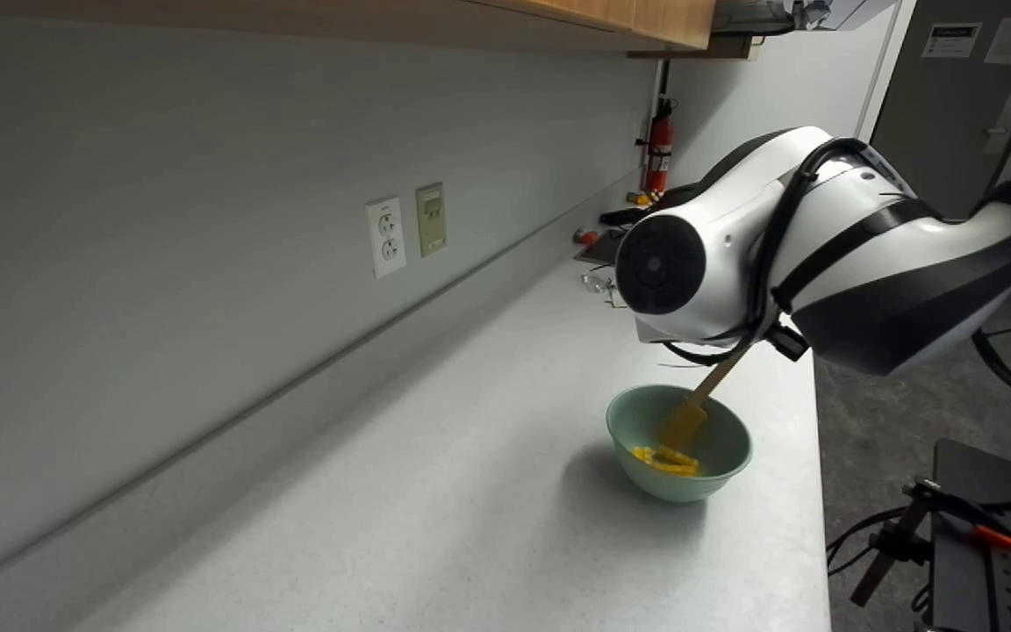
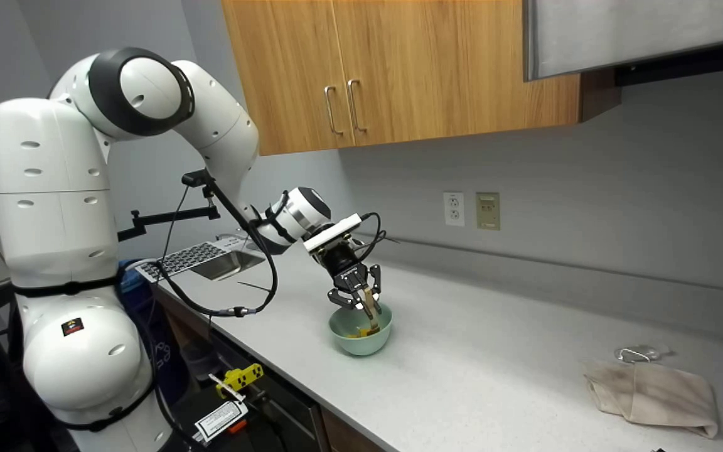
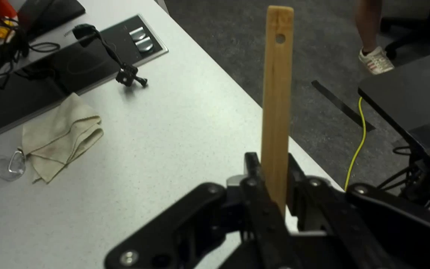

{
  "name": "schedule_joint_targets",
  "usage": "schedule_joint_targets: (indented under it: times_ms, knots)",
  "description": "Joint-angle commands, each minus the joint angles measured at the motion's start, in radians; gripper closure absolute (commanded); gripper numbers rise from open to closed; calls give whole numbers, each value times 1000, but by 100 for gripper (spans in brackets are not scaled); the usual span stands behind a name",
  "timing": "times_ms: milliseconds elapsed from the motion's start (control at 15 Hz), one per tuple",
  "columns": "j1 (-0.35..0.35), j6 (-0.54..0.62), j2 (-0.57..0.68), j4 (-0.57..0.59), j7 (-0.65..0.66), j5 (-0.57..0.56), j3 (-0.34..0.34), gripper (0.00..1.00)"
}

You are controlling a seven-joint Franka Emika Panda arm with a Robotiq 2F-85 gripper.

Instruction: Use the spatula to stir the contents in the bowl

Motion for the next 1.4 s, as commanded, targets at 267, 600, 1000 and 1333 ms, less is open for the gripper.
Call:
schedule_joint_targets:
  times_ms: [267,600,1000,1333]
  knots:
    - [-5,-34,-41,-41,-42,-45,-1,96]
    - [-14,19,-48,-56,-23,-27,-3,96]
    - [-3,96,-24,-14,-10,11,5,96]
    - [8,128,-21,12,-25,84,20,96]
